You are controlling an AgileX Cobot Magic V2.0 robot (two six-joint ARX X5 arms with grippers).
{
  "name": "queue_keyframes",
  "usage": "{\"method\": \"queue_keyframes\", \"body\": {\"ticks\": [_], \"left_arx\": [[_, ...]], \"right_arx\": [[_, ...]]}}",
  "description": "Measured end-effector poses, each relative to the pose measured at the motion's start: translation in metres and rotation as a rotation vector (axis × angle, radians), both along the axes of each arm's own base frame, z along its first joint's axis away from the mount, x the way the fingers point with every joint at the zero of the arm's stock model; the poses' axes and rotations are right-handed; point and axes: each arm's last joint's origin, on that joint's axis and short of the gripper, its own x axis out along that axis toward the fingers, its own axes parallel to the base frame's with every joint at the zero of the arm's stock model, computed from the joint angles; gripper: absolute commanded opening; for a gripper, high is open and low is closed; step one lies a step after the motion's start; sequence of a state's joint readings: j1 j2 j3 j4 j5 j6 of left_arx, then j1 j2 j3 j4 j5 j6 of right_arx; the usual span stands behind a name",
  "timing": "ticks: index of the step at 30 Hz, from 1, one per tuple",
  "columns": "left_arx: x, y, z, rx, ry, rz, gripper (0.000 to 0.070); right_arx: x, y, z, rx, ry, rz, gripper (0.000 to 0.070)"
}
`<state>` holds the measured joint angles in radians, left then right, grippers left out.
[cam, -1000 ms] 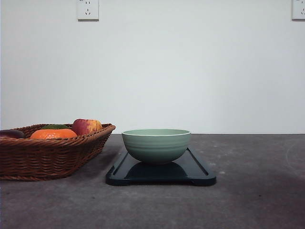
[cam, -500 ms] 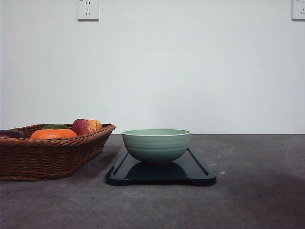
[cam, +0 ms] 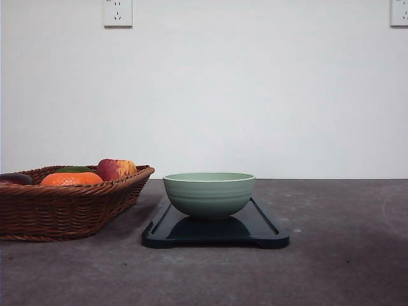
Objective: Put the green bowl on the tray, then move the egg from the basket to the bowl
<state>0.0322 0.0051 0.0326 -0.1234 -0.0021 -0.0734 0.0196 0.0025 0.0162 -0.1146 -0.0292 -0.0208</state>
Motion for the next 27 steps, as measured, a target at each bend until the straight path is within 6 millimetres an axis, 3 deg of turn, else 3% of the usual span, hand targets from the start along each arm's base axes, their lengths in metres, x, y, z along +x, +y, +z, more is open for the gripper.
{"method": "queue_keyframes", "body": {"ticks": [27], "left_arx": [[0.0, 0.0, 0.0, 0.0, 0.0, 0.0, 0.0]], "right_arx": [[0.0, 0.0, 0.0, 0.0, 0.0, 0.0, 0.0016]]}}
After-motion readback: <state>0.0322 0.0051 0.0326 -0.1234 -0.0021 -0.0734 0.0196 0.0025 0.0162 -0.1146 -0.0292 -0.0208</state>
